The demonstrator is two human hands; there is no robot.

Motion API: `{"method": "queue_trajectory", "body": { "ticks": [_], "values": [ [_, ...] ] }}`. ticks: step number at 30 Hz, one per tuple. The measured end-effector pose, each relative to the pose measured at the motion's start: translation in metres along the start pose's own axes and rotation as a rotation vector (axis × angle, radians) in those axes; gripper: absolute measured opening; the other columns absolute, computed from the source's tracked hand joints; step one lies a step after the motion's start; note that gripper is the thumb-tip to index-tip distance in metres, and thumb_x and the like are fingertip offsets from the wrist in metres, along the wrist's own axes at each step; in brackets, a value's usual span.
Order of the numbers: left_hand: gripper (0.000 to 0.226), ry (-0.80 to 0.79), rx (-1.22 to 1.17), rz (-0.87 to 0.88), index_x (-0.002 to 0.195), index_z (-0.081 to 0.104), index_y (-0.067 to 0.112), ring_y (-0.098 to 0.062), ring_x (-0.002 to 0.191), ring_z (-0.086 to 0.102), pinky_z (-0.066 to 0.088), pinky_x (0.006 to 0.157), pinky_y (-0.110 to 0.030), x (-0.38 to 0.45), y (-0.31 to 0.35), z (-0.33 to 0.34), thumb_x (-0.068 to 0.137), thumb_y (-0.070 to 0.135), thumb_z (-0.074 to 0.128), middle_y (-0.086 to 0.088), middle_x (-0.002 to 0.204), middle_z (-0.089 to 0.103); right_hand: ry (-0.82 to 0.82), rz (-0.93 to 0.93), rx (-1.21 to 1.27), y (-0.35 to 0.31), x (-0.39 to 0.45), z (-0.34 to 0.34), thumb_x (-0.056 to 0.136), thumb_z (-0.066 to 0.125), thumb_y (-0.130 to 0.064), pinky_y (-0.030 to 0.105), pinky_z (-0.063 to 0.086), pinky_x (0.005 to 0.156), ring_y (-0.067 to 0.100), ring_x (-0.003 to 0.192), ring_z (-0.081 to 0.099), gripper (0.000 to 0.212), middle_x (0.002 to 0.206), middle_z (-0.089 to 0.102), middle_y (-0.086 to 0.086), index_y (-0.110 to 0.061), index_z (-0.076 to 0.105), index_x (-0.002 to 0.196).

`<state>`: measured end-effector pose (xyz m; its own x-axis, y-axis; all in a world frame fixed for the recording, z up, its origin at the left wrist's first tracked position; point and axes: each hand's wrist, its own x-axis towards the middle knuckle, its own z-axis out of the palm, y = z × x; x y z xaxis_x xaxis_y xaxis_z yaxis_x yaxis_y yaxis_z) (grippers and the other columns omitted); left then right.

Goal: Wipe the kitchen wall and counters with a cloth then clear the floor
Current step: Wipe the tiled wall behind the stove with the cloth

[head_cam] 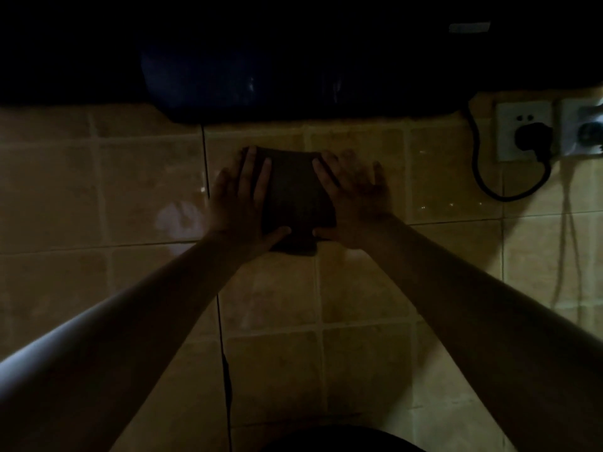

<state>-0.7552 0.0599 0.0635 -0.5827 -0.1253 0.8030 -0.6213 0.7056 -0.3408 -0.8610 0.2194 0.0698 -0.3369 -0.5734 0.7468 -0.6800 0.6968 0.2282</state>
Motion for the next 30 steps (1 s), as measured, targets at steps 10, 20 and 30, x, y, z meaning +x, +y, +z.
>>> {"method": "queue_trajectory", "body": {
  "ticks": [10,20,30],
  "values": [
    [0.109,0.037,-0.052,0.025,0.145,-0.022,0.012,-0.031,0.144,-0.014,0.004,0.116,-0.043,0.001,-0.002,0.007,0.077,0.075,0.036,-0.015,0.155,-0.022,0.042,-0.009,0.039,-0.012,-0.006,0.012,0.086,0.055,-0.049,0.044,-0.001,0.116,0.020,0.146,-0.015,0.099,0.158,-0.018,0.002,-0.013,-0.012,0.149],
    [0.106,0.054,-0.009,-0.050,0.145,-0.021,0.010,-0.029,0.145,-0.012,0.001,0.116,-0.044,-0.021,0.006,0.013,0.079,0.076,0.029,-0.016,0.155,-0.020,0.087,-0.129,0.072,-0.018,-0.007,0.034,0.089,0.028,-0.048,0.049,0.001,0.115,0.038,0.144,-0.013,0.073,0.155,-0.016,0.023,-0.025,-0.001,0.151],
    [0.106,0.059,-0.054,0.004,0.145,-0.022,0.011,-0.031,0.144,-0.013,-0.004,0.116,-0.047,-0.023,-0.001,0.020,0.075,0.076,0.023,-0.017,0.155,-0.019,0.172,-0.129,-0.029,-0.022,-0.011,0.048,0.082,0.028,-0.059,0.060,0.020,0.107,0.032,0.144,0.015,0.082,0.158,0.013,0.012,-0.015,0.016,0.151]
  ]
}}
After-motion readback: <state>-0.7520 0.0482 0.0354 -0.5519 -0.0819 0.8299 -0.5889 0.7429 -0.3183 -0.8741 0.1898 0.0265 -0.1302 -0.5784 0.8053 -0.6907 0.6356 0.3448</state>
